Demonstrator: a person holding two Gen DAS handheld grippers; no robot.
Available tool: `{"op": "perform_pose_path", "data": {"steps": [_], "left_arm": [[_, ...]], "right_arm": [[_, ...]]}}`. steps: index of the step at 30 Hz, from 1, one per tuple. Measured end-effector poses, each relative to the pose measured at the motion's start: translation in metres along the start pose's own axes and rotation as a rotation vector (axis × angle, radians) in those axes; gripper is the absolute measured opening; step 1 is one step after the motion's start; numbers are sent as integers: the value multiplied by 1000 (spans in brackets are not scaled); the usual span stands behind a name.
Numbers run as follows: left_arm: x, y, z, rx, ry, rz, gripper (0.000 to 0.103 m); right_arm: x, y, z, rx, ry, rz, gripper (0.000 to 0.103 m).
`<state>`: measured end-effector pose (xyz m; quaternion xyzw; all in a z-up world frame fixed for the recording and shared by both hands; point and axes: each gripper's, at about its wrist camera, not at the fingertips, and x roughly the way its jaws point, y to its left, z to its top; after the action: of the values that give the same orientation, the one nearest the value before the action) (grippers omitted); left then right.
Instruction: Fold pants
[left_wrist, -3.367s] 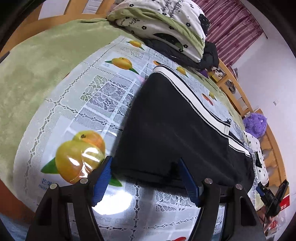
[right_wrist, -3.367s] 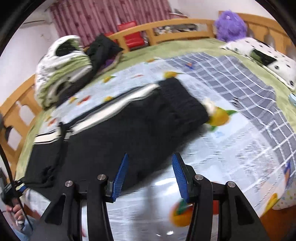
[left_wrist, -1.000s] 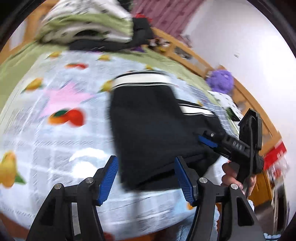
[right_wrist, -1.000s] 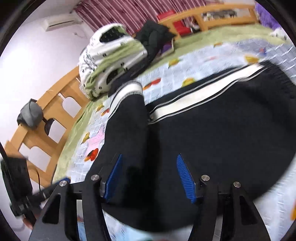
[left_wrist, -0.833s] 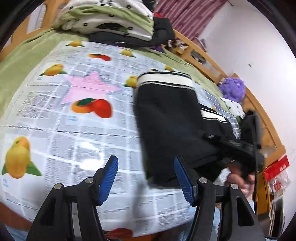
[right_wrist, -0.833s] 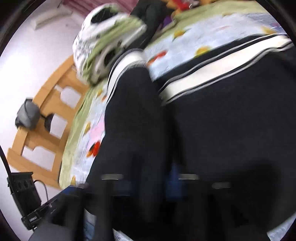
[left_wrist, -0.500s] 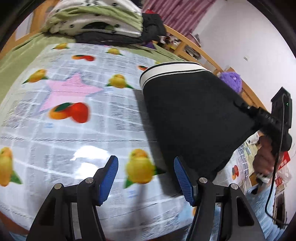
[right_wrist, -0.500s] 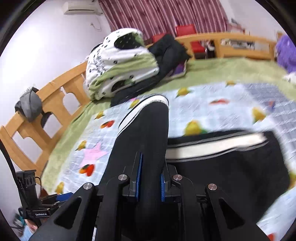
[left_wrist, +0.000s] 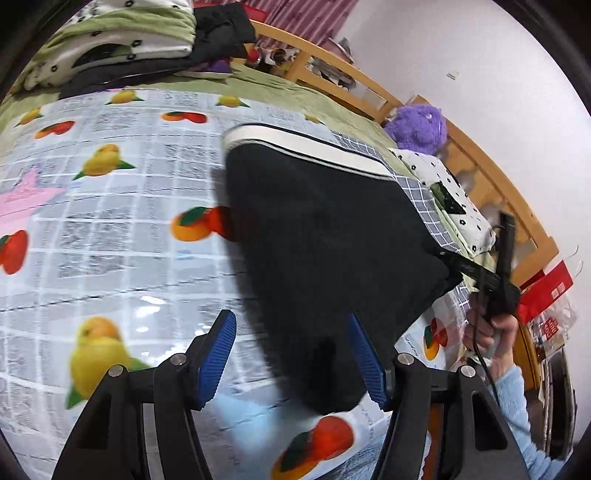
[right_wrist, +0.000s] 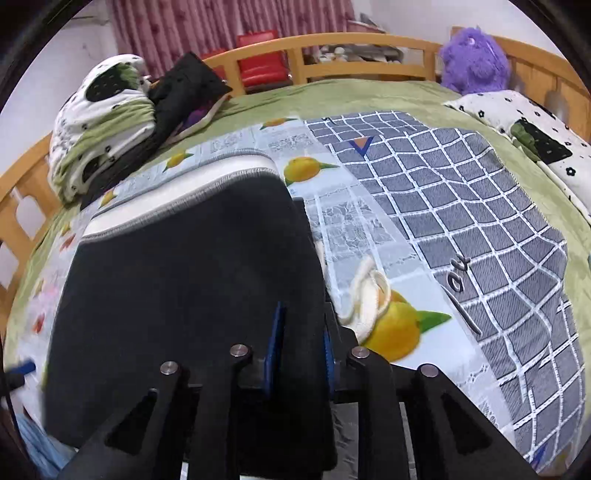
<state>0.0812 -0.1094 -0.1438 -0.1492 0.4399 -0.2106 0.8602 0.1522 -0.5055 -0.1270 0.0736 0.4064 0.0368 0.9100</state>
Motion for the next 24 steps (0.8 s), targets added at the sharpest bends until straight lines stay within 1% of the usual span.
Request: {"op": "perform_pose_path", "data": {"steps": [1,2,3,4,5,6,7,8,9,10,11,12,13,14,17,19,20,21,22,23,24], "left_arm": [[1,-4,-1,10,0,-4,60],[2,-9,-2,24,2,-2,60],[5,-15,-4,41,8,14,60],[11,-19,-6,55,19,50,60],[20,-23,-11,74,43,108,60],[27,-25,-16,84,63,138,60],[34,-24,-21,81,86,149,60],[36,-20,-26,59,102,127,60],[33,-18,-29,47,102,107,60],[25,-17,-33,46,95,77,60],[19,-18,-36,66,87,69,60],[11,-24,-42,119,89,86,60],[9,-27,-46,149,96,108,60],[8,-33,-50,193,105,145,60],[16,-49,-60,326,110,257,60],[30,-55,-59,367,135,305,60],[34,-57,-59,371,137,311,57],[41,-58,-58,383,131,330,48],[46,-59,-57,392,128,368,34],[49,-59,-54,389,129,388,25],[46,-56,-50,363,103,400,20]], "right_arm": [[-11,-3,-2,19,-18,15,24],[-26,-5,-4,45,-64,51,24],[-35,-4,-8,50,-98,75,26],[-40,-1,-12,34,-116,80,30],[-37,6,-15,6,-118,64,31],[-32,13,-18,-17,-113,41,32],[-23,17,-21,-43,-92,2,33],[-8,17,-26,-53,-46,-37,33],[-2,13,-30,-38,-26,-37,33],[-2,6,-32,-2,-39,-1,35],[-4,0,-32,19,-35,22,35],[-7,-3,-33,33,-29,37,35],[-9,-6,-32,55,-28,55,35],[-11,-8,-31,76,-29,68,35],[-13,-2,-35,73,-35,53,37],[-13,4,-38,57,-44,29,38],[-13,7,-40,50,-44,15,38],[-13,8,-41,48,-44,7,39],[-14,8,-42,51,-44,5,39],[-12,6,-43,57,-41,8,39],[-11,5,-44,62,-35,11,39]]}}
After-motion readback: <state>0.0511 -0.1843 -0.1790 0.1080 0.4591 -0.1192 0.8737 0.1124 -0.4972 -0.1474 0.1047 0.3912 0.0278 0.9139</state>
